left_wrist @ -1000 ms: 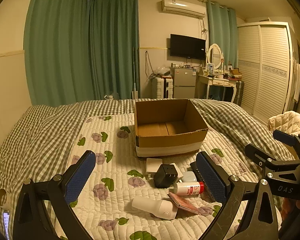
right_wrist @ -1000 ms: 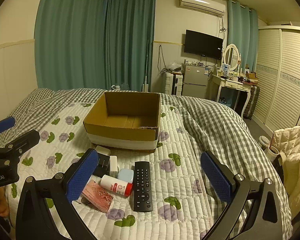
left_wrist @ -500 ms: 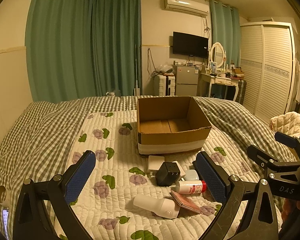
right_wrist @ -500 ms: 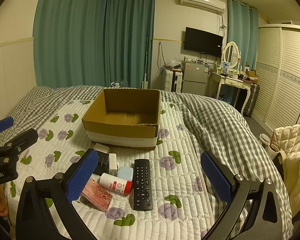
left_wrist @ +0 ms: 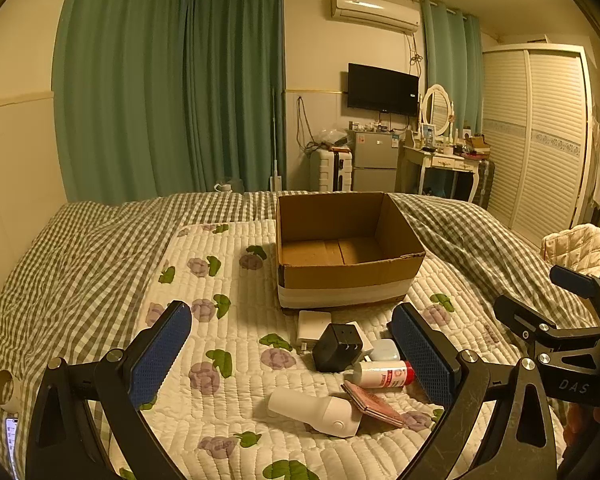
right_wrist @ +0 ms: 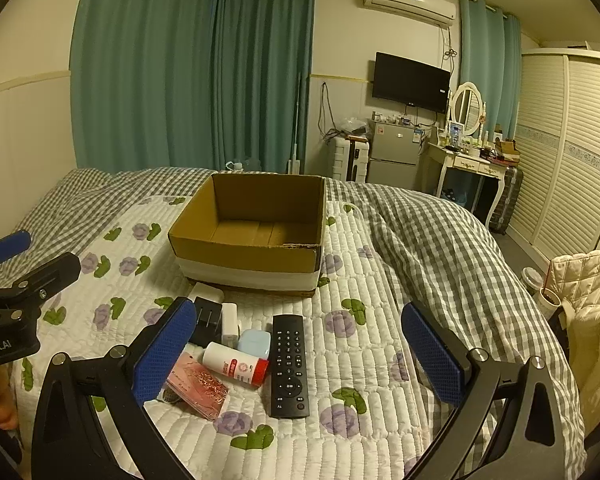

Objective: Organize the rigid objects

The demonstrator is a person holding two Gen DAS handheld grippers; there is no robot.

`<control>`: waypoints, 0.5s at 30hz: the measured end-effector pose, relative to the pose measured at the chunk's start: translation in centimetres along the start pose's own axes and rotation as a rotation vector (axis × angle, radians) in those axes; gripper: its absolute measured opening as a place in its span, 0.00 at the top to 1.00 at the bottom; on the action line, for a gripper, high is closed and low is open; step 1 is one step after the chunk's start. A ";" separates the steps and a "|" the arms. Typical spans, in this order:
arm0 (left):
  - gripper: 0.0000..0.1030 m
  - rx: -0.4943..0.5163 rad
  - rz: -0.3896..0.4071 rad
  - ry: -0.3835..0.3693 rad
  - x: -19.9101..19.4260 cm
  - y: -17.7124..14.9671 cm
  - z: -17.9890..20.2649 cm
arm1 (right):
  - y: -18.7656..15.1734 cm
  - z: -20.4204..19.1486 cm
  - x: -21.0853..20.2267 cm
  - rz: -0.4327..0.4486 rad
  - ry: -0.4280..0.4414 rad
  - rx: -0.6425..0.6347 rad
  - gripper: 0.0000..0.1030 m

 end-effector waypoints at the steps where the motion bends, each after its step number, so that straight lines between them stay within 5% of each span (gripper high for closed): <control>1: 0.01 -0.001 -0.001 -0.002 0.0 0.0 0.0 | 0.0 0.0 0.0 -0.001 0.001 -0.001 0.00; 15: 0.01 0.001 -0.017 0.001 0.8 -0.3 -0.2 | -0.1 0.1 0.4 -0.010 0.013 0.015 0.00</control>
Point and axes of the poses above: each gripper's, at about its wrist camera, not at the fingertips, and x roughly the way its jaws point, z to its right, y to its top, the point moved 4 cm from there along x, roughly the way its jaws point, and after that the axes turned 3 degrees about -z, right-handed, at the moved point
